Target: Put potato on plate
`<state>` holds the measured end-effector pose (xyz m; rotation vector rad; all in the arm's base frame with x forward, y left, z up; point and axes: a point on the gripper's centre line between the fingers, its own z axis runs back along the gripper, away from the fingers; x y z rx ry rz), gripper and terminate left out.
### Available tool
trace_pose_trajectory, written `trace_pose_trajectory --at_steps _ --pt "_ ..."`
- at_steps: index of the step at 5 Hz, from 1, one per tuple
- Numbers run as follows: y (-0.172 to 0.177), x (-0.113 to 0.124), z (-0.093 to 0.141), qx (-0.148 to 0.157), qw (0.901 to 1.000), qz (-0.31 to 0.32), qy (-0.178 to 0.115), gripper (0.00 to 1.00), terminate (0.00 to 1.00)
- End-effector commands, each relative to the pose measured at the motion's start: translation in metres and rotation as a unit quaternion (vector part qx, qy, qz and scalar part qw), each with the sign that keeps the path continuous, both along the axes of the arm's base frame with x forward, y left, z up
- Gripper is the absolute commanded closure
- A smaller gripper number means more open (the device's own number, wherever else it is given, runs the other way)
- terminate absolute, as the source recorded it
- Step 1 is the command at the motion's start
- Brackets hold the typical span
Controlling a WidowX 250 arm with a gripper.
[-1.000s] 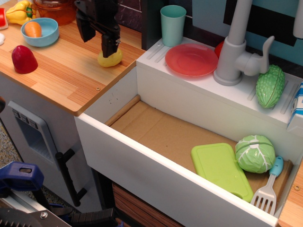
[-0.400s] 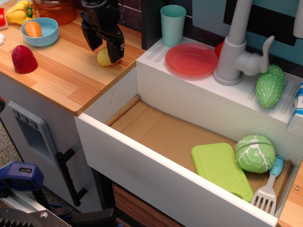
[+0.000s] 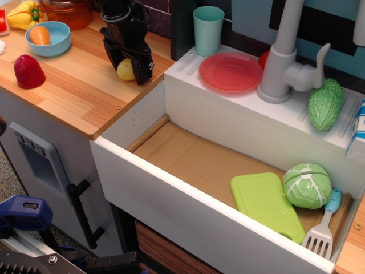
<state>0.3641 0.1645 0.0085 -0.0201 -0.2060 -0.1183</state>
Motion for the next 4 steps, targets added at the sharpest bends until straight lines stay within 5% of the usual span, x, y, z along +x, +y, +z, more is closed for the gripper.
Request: trace_pose_trajectory --at_steps 1,3,4 --pt "0.001 0.007 0.023 0.019 0.9994 -0.016 -0.022 1.00 0.00" --pt "-0.052 0.048 0.063 0.091 0.9918 -0.083 -0.033 1.00 0.00" --pt "-0.094 0.059 0.078 0.113 0.9912 -0.058 -0.040 1.00 0.00"
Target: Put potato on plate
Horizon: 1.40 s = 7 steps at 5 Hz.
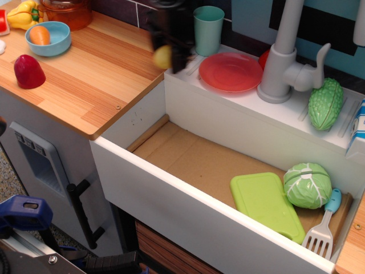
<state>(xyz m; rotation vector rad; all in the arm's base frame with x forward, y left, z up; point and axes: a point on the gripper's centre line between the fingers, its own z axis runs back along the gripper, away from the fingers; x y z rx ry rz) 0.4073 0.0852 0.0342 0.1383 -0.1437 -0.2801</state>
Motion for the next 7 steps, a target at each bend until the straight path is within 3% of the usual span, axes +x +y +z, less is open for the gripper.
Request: trace_pose_trajectory --at_steps 1,2,3,4,6,7 --pt "-0.042 0.037 0.062 0.029 0.9955 0.028 -0.085 1.00 0.00" --pt "-0.061 0.059 0.056 0.024 0.9914 0.046 -0.120 1.00 0.00" --pt "-0.058 0.070 0.046 0.012 0.9900 0.033 -0.137 1.00 0.00" --pt "-0.049 0.071 0.044 0.019 0.9892 0.017 -0.145 0.00 0.00" --pt "-0.049 0.071 0.044 0.019 0.9892 0.017 -0.145 0.00 0.00" --pt "-0.049 0.071 0.044 0.019 0.9892 0.017 -0.145 0.00 1.00"
